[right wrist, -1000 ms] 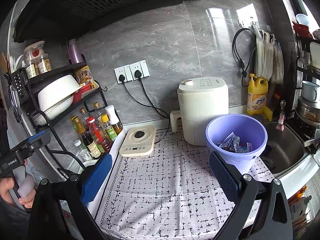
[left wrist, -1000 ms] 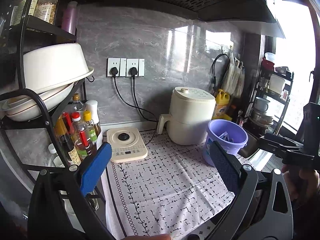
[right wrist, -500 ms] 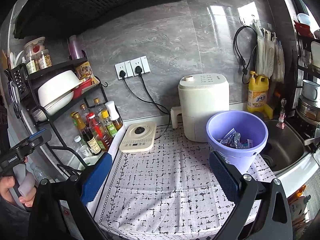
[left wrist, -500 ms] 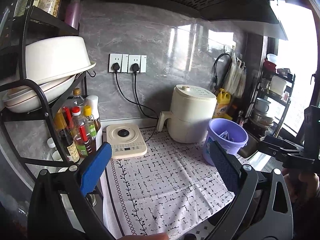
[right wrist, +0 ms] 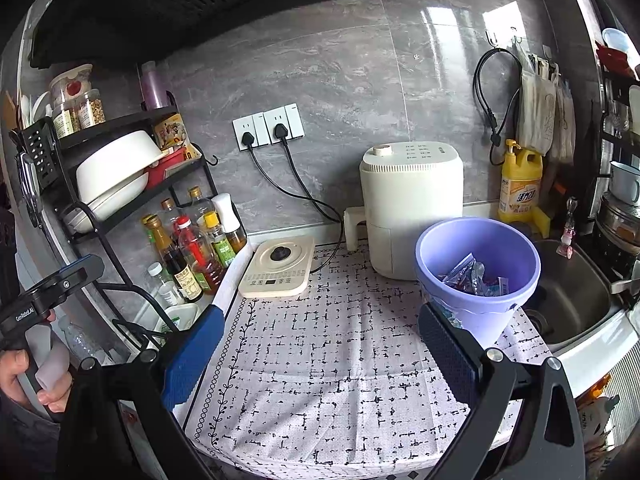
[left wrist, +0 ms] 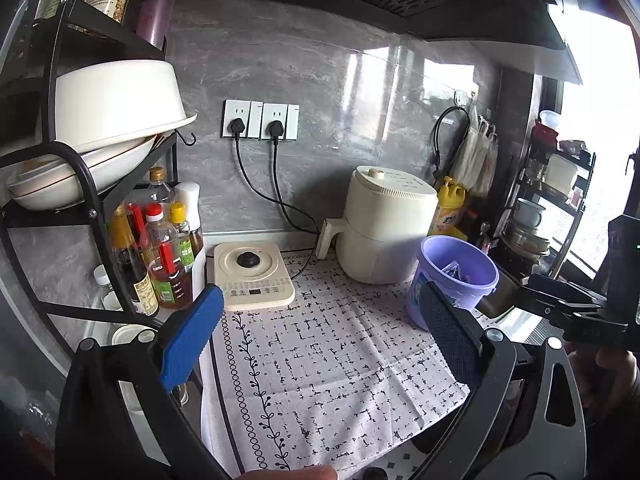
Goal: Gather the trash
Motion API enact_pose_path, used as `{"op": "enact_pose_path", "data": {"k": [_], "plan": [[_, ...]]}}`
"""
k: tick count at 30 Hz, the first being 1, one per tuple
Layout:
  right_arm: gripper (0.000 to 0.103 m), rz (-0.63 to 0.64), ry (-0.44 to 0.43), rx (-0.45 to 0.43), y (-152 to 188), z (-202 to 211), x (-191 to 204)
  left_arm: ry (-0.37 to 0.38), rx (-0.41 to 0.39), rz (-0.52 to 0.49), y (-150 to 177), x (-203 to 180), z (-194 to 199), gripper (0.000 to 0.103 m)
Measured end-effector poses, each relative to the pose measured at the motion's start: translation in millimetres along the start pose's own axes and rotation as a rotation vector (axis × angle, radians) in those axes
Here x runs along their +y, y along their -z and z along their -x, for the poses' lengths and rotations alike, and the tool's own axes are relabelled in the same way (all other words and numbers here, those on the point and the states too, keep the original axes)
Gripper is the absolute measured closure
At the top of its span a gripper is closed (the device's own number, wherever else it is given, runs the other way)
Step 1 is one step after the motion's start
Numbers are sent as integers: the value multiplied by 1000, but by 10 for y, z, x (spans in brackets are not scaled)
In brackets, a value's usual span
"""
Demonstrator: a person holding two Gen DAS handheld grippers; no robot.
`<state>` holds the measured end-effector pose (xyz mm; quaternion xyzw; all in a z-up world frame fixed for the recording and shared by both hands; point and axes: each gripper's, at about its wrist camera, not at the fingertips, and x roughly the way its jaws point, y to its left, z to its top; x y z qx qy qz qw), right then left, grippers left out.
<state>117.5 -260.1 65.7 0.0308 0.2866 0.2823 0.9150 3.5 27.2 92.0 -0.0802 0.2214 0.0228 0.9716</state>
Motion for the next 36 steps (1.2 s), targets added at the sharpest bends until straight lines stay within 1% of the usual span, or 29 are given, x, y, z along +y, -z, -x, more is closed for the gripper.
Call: {"op": "enact_pose_path", "data": {"k": [15, 19, 24, 36], "plan": [[8, -13, -14, 10, -8, -140, -35, -16, 3, -1, -22, 28, -86, 6], [8, -9, -18, 3, -34, -149, -36, -19, 8, -13, -17, 1, -106, 6], [8, -15, -16, 14, -17, -184, -70, -20, 10, -14, 1, -34, -114, 6], [8, -20, -8, 16, -6, -151, -160, -14, 10, 1, 9, -55, -152, 6]]}}
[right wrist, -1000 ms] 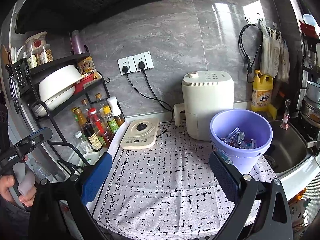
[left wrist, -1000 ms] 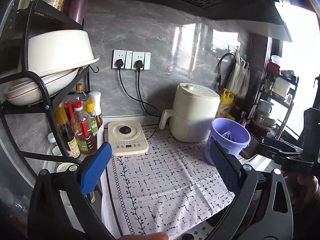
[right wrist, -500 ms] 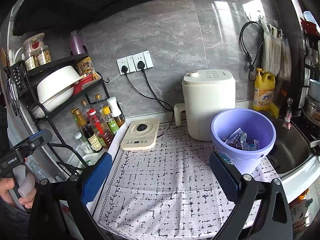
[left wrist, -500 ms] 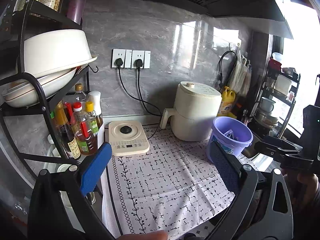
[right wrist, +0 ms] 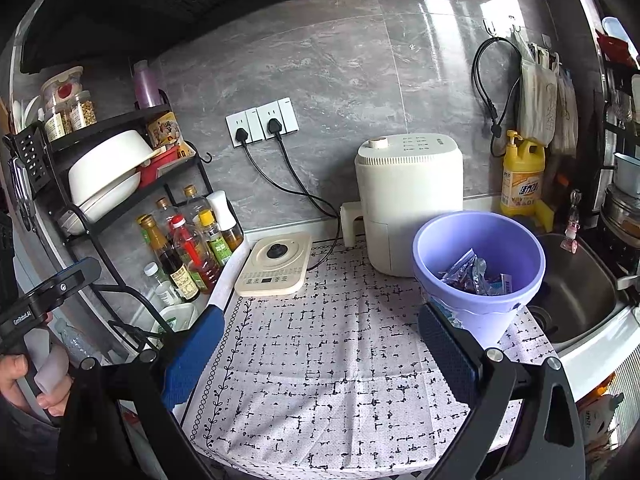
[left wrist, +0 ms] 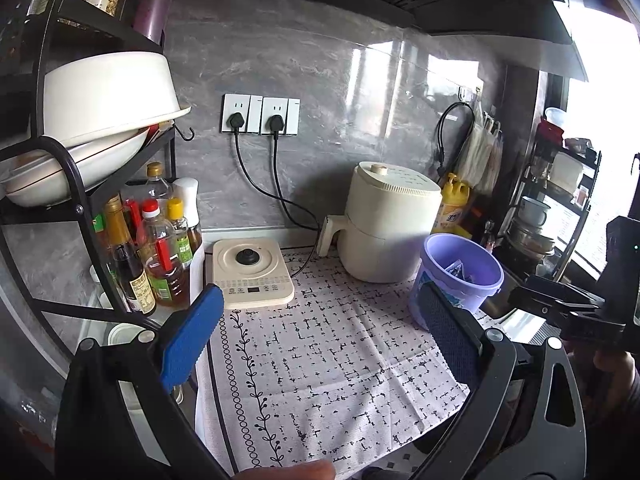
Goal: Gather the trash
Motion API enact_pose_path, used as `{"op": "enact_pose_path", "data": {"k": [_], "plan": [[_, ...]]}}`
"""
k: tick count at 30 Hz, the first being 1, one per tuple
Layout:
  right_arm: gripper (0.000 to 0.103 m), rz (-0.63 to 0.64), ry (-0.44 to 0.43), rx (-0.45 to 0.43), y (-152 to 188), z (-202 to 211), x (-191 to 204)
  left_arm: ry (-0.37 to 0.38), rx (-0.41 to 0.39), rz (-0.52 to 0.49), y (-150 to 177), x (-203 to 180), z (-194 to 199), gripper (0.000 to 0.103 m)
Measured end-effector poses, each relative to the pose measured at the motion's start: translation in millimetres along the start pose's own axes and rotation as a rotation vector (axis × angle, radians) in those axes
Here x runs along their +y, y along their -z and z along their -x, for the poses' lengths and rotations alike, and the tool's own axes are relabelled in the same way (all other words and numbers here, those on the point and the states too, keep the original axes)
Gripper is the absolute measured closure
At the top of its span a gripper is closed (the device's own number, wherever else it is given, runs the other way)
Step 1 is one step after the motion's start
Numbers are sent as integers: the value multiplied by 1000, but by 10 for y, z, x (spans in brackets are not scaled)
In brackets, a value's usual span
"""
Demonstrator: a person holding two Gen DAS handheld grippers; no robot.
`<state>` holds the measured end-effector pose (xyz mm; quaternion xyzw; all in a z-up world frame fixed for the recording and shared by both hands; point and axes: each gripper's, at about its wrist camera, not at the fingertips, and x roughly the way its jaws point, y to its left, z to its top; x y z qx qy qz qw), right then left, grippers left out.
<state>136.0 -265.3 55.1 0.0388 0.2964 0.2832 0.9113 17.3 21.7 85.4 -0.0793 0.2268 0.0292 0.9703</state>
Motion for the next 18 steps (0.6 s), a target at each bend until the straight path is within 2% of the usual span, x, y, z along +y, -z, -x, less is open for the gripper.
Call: {"op": "enact_pose_path", "data": {"k": [12, 18], "plan": [[8, 36, -14, 19, -8, -65, 71, -20, -20, 18, 75, 25, 58, 6], [8, 48, 8, 53, 62, -144, 126, 20, -24, 41, 217, 100, -12, 6]]}}
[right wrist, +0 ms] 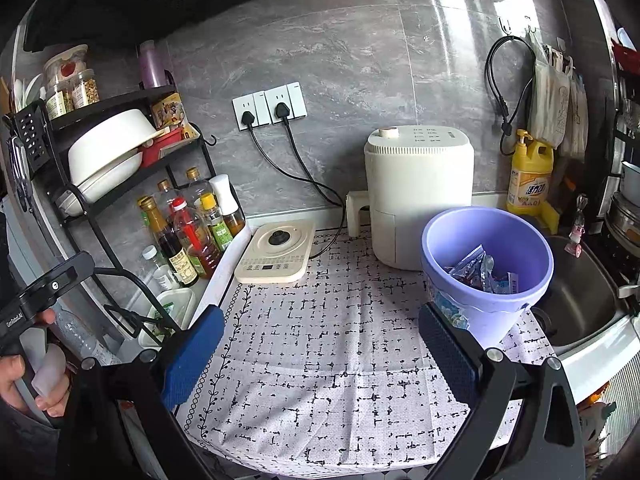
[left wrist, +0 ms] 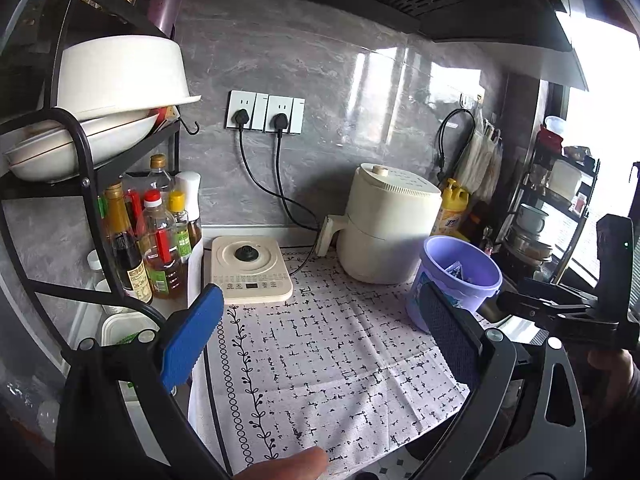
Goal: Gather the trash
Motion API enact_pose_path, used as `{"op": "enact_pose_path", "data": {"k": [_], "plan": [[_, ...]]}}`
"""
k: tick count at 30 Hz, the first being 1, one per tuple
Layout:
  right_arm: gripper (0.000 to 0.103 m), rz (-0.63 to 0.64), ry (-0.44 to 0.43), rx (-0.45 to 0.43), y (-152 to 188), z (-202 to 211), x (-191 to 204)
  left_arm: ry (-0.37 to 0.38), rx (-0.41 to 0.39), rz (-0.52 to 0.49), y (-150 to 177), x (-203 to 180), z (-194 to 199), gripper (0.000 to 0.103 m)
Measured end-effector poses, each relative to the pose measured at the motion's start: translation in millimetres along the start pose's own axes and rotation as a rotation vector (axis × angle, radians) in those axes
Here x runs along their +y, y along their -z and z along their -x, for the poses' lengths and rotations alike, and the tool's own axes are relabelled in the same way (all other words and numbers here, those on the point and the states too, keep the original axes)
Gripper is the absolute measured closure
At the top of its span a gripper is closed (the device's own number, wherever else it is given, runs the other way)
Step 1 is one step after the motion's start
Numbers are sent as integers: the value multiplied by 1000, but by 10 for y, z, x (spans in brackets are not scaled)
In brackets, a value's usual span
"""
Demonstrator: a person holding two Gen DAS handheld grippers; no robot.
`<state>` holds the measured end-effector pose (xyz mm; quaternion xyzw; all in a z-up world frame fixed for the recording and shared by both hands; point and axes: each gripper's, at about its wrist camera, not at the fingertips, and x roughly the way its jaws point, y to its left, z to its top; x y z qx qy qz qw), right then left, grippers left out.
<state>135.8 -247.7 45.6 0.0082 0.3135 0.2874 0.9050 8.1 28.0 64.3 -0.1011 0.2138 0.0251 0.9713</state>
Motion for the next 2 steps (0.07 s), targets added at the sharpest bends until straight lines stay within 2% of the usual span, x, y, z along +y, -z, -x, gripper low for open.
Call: {"op": "enact_pose_path", "data": {"k": [2], "plan": [[8, 8, 17, 21, 68, -64, 25, 31, 14, 29, 126, 57, -83, 6]]}}
